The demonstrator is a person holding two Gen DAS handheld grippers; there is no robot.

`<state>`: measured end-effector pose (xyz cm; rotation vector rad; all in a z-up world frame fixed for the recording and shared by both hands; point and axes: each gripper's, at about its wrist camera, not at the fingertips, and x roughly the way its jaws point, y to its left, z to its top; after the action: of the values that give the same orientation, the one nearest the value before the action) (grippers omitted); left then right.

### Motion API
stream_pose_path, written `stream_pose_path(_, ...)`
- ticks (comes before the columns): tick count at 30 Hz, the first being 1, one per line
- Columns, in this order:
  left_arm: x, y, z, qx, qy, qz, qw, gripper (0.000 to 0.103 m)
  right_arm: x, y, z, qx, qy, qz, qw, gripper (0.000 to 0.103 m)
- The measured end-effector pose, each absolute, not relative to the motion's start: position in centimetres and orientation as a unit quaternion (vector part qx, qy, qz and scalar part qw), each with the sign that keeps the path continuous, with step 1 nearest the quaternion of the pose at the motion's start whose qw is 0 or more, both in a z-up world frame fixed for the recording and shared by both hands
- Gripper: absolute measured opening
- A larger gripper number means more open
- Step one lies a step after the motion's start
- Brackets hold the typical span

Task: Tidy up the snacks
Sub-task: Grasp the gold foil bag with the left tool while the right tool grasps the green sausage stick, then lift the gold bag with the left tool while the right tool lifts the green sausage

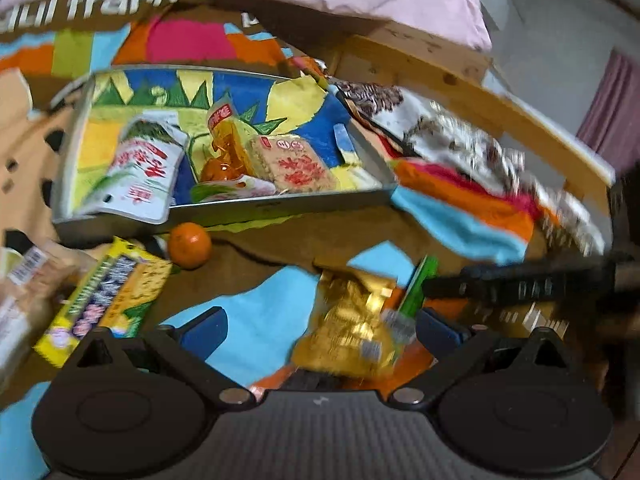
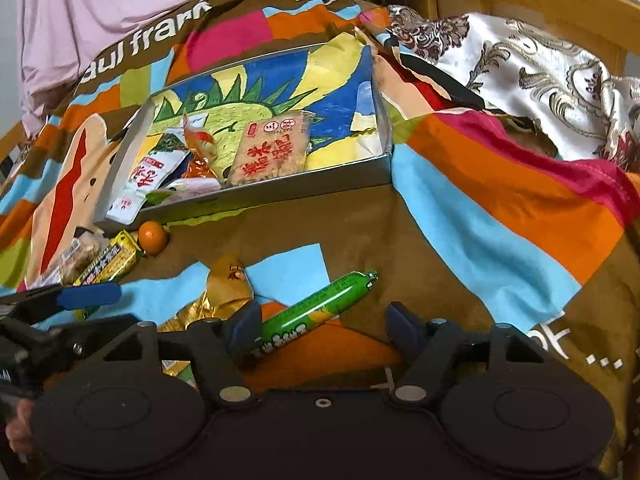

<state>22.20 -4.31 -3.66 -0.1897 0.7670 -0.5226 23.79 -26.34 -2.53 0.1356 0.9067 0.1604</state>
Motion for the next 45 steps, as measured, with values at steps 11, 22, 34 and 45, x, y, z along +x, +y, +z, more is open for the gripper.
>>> stream_pose_path(11, 25.0, -6.6, -5.3, -0.07, 0.414, -0.247, 0.873, 0.08, 24.8, -26.0, -3.5, 0.071, 0.44, 0.069, 0.892, 0.055)
stream_pose_path(22, 25.1, -8.2, -5.1, -0.049, 0.425, -0.246, 0.87, 0.043, 25.4, -25.5, -3.9, 0.058, 0.427, 0.091, 0.898, 0.047)
stream_pose_path(34, 21.6, -5.0, -4.1, -0.093, 0.461, -0.167, 0.867, 0.04, 24.1, -23.1, -3.9, 0.004, 0.422, 0.198, 0.885, 0.043)
stream_pose_path(45, 21.0, -4.1, -3.9, -0.099, 0.446, -0.177, 0.872, 0.062, 22.3, -22.1, -3.7, 0.008, 0.452, 0.167, 0.876, 0.05)
